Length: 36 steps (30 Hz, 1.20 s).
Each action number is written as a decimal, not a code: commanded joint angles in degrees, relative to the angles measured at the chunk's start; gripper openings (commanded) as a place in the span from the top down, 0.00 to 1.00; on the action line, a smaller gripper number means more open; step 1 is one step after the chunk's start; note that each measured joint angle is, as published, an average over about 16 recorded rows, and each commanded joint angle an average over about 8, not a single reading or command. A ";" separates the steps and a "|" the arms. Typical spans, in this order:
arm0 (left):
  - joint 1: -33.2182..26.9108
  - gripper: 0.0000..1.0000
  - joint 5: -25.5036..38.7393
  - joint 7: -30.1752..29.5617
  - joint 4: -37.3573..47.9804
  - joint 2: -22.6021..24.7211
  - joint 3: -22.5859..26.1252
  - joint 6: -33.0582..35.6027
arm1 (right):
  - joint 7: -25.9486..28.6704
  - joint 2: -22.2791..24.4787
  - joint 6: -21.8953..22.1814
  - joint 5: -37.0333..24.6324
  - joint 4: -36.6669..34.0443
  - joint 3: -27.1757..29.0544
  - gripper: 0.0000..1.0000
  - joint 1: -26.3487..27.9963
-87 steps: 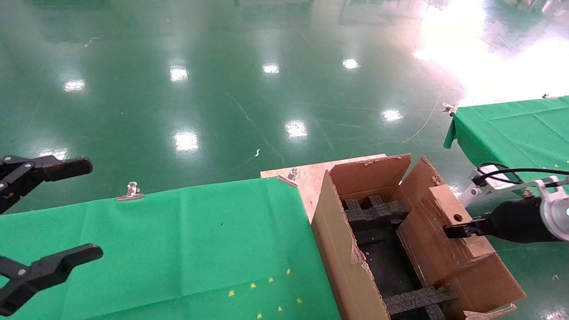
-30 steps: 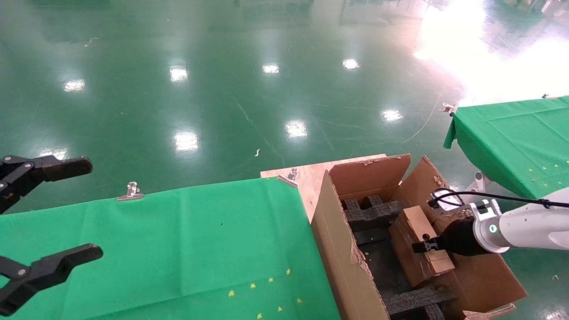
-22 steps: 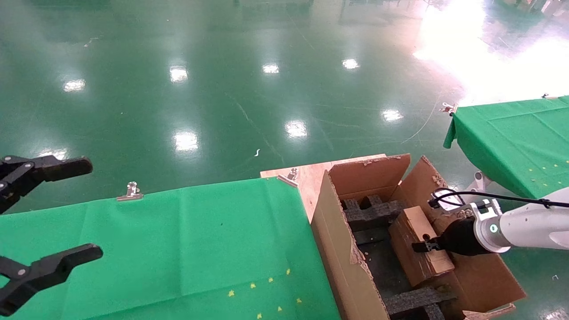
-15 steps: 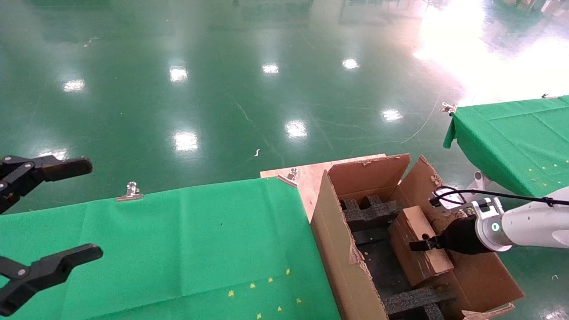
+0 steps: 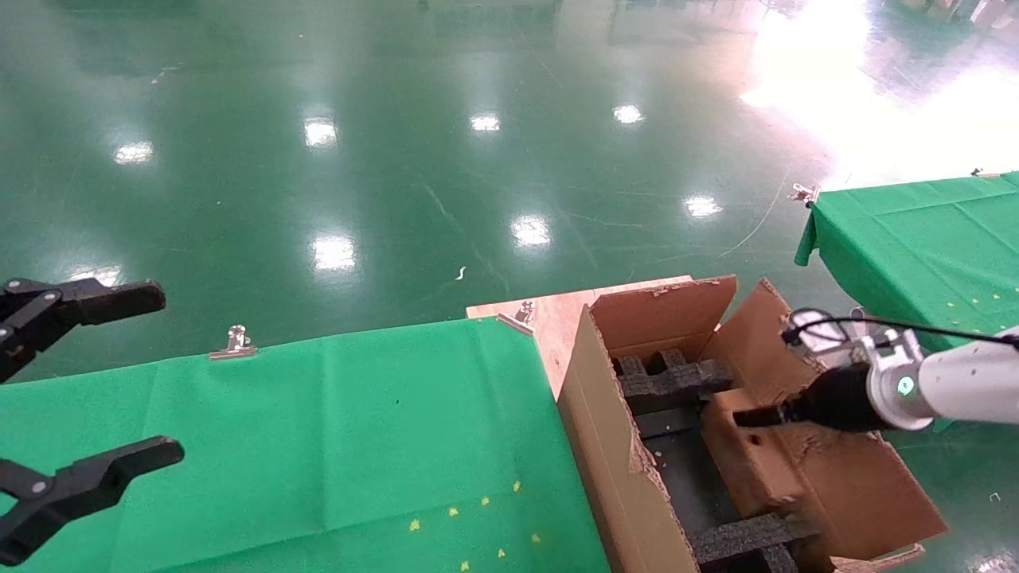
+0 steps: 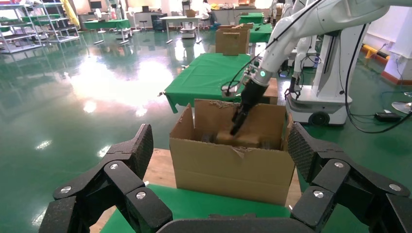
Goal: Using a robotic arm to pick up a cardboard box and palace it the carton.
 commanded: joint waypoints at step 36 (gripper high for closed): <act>0.01 0.00 -0.01 0.01 0.02 -0.01 0.00 -0.01 | -15.20 9.84 -4.88 8.60 35.16 10.17 0.00 12.78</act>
